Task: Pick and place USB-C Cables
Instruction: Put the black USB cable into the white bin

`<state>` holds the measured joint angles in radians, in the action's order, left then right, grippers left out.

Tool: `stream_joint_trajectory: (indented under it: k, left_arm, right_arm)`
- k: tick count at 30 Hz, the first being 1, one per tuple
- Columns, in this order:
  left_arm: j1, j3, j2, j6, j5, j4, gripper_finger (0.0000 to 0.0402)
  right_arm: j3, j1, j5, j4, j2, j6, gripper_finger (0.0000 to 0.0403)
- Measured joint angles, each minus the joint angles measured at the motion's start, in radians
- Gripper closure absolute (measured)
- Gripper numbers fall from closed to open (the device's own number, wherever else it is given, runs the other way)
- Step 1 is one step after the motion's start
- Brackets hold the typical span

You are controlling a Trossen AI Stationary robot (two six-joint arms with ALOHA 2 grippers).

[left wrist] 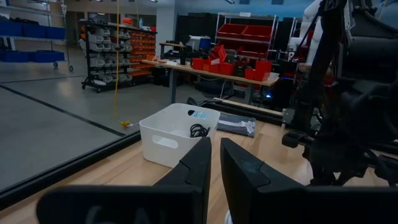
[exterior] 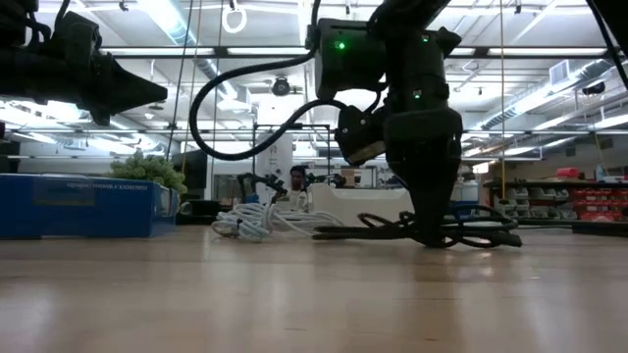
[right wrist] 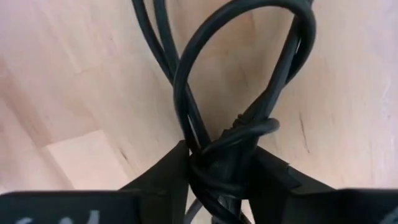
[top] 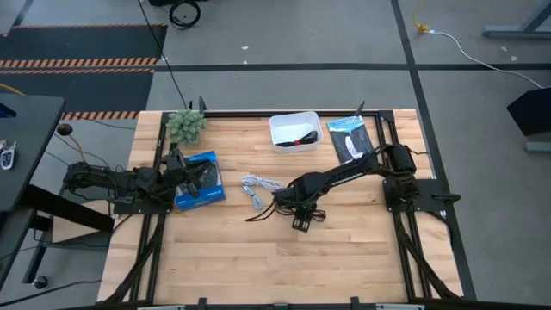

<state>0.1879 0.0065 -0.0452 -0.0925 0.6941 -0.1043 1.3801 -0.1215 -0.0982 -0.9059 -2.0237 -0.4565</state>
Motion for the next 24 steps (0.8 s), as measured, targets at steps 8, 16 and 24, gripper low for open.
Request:
stream_joint_trajectory:
  k: [8, 16, 24]
  left_arm:
    - [0.0, 0.0, 0.0, 0.0, 0.0, 0.0, 0.0358]
    - [0.0, 0.0, 0.0, 0.0, 0.0, 0.0, 0.0358]
    - [0.0, 0.0, 0.0, 0.0, 0.0, 0.0, 0.0358]
  right_arm:
    - [0.079, 0.044, 0.001, -0.103, -0.002, 0.085, 0.0281]
    - [0.203, 0.081, 0.037, -0.22, -0.001, 0.22, 0.0283]
    - [0.361, 0.161, 0.121, -0.352, 0.0, 0.43, 0.0283]
